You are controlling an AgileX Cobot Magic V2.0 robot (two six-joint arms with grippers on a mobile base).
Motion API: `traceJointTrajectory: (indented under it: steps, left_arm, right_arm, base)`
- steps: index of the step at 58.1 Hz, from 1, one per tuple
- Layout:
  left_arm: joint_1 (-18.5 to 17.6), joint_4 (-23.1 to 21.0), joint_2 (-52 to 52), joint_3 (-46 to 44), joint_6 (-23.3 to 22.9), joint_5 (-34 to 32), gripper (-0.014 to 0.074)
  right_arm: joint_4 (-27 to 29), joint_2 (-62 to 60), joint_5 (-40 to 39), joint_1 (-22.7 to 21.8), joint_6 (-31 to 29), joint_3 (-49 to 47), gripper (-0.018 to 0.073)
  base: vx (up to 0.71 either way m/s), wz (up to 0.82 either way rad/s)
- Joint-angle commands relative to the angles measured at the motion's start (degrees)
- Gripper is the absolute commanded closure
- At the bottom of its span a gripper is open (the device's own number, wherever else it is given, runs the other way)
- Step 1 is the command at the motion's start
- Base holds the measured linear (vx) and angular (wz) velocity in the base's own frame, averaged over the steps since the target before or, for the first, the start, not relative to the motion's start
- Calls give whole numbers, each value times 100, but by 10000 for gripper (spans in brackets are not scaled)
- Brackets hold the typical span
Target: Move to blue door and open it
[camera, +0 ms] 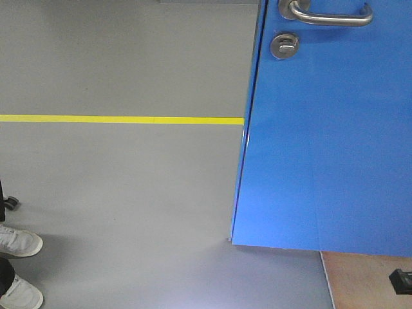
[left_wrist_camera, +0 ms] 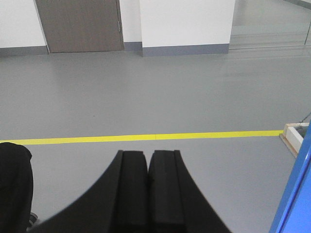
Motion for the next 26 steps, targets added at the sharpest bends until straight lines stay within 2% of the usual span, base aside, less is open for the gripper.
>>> traceJointTrajectory:
  steps: [1,26]
  left_arm:
    - [-36,-12,-74,-152,-39,-487,524]
    - [-36,-12,-74,-152,-39,-487,524]
  right_arm:
    - [-62,-89,-488,-4,-17,12,547]
    - [-62,-89,-488,-4,-17,12,547]
  base:
    - [0,0]
    - [0,0]
